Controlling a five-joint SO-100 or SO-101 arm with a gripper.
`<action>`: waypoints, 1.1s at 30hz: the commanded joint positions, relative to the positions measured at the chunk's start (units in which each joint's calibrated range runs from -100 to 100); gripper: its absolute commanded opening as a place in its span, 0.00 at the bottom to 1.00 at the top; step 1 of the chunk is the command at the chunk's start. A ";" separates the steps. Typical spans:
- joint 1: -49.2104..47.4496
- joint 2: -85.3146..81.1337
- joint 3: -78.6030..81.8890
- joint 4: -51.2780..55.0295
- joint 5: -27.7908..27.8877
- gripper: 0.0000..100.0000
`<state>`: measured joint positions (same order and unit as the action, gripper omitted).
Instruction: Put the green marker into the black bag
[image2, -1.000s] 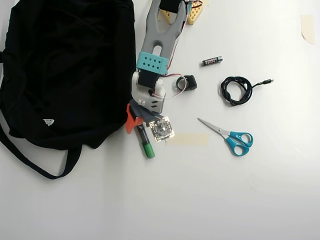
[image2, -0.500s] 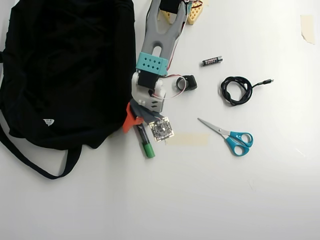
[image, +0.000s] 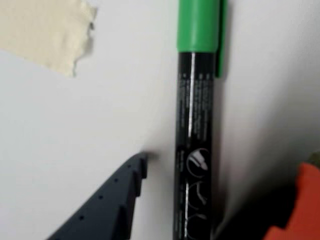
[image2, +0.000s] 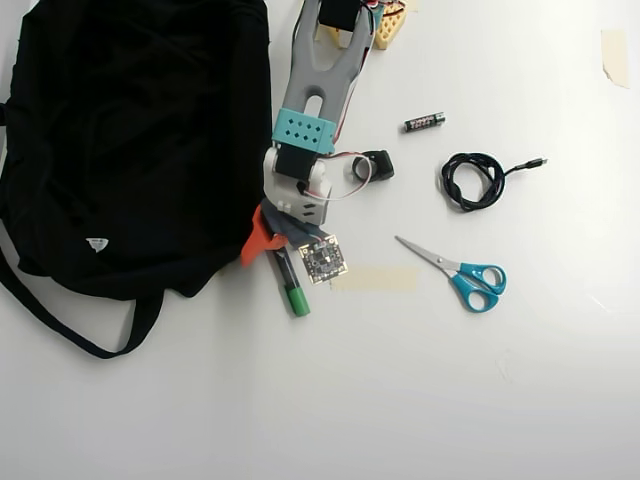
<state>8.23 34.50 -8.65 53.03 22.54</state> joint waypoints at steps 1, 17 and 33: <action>-0.30 0.28 -1.15 1.06 -0.10 0.42; -0.30 0.28 -7.52 13.04 -0.15 0.39; -2.10 0.11 -8.42 16.14 -0.15 0.39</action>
<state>7.42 35.41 -14.15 68.74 22.54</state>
